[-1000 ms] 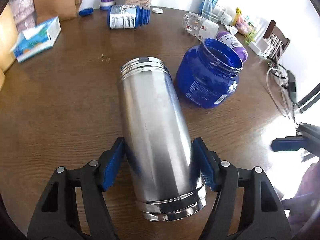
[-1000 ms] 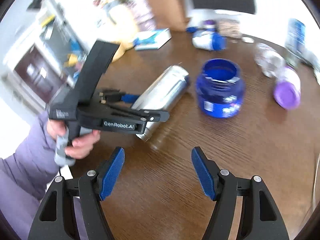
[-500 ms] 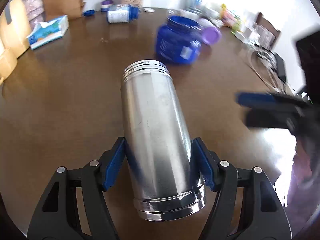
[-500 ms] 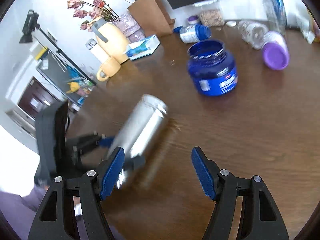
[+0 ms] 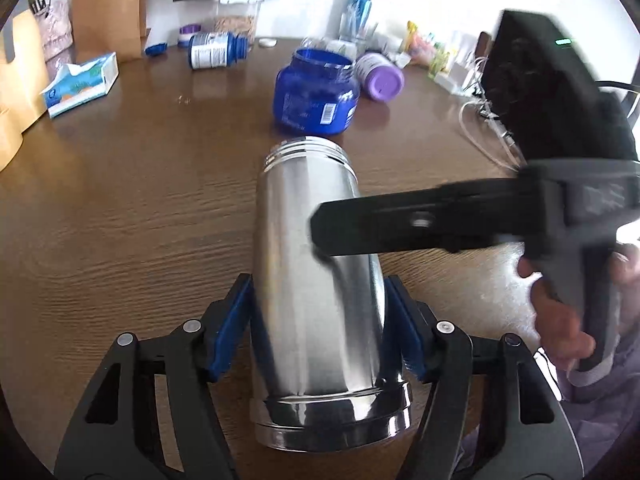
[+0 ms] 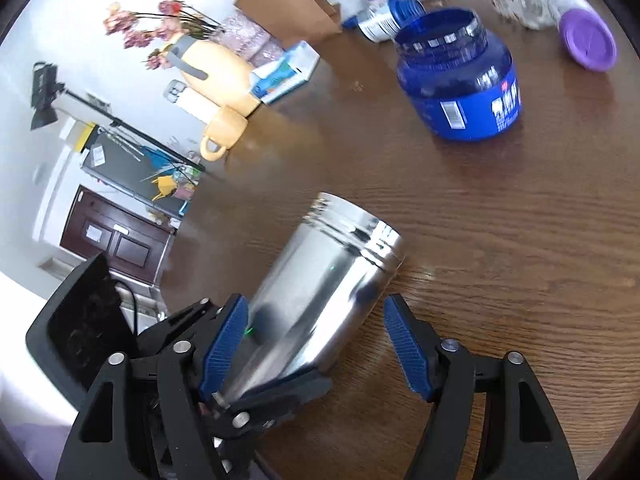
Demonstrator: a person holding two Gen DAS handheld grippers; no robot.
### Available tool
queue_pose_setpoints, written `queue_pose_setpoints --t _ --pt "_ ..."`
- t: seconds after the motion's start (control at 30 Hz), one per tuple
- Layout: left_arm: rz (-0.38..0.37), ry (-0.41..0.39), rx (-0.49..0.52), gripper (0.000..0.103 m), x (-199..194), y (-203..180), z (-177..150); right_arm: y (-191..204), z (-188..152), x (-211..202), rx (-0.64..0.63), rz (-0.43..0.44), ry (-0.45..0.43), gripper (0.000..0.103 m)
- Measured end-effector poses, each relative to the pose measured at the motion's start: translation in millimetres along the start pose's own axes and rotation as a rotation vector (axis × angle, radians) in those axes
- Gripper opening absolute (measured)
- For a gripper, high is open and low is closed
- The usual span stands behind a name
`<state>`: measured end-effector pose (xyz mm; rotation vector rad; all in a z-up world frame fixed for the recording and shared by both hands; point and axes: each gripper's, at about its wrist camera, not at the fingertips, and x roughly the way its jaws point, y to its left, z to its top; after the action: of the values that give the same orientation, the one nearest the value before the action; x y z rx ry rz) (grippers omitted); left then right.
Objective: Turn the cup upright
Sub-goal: 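Grasp the tumbler with the left gripper while the right gripper releases it, then rotate the tumbler upright with the left gripper and set it on the table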
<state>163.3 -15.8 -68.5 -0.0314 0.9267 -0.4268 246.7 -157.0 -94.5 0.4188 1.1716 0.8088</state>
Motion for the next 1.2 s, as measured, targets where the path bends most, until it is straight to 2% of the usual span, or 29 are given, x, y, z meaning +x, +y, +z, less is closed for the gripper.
queue_pose_setpoints --t 0.17,0.3,0.37,0.5,0.6,0.67,0.7,0.83,0.87,0.97,1.0,1.13,1.2 --pt "-0.011 -0.067 0.025 0.061 -10.8 3.0 -3.4 -5.4 5.9 12.2 0.076 0.125 0.0 0.079" --pt "-0.064 -0.106 0.028 0.061 -19.7 9.8 -4.5 -13.5 12.7 23.0 0.161 0.237 0.024 0.075" --pt "-0.06 -0.113 0.042 0.061 -20.3 11.6 -3.5 -10.6 15.1 24.7 0.158 0.243 0.018 0.074" --pt "-0.055 -0.113 0.055 0.062 -18.8 18.4 2.6 18.3 22.4 21.2 0.019 0.135 -0.022 0.073" --pt "-0.065 -0.091 -0.028 0.081 -17.0 35.9 13.6 42.4 30.0 14.5 -0.131 -0.015 -0.094 0.071" --pt "-0.072 -0.101 -0.077 0.081 -19.2 49.1 17.6 63.1 35.9 8.8 -0.257 -0.139 -0.175 0.071" --pt "-0.052 -0.109 -0.099 0.081 -20.4 55.6 20.1 74.9 37.7 7.6 -0.326 -0.206 -0.212 0.071" --pt "0.001 -0.133 -0.155 0.081 -23.2 75.3 25.7 112.1 29.3 16.7 -0.603 -0.396 -0.361 0.069" --pt "0.005 -0.136 -0.167 0.081 -23.6 78.6 26.8 115.1 26.1 20.2 -0.635 -0.428 -0.381 0.069" --pt "0.05 -0.131 -0.162 0.081 -20.7 79.6 24.8 115.1 19.8 26.1 -0.655 -0.43 -0.425 0.068" --pt "0.044 -0.131 -0.163 0.081 -19.6 79.5 23.0 116.4 18.8 26.7 -0.661 -0.439 -0.429 0.068" --pt "0.046 -0.131 -0.157 0.081 -18.4 78.1 20.2 126.9 17.5 33.4 -0.714 -0.473 -0.403 0.068" --pt "0.044 -0.136 -0.158 0.081 -21.6 77.4 18.2 133.8 23.2 39.6 -0.729 -0.464 -0.38 0.068"
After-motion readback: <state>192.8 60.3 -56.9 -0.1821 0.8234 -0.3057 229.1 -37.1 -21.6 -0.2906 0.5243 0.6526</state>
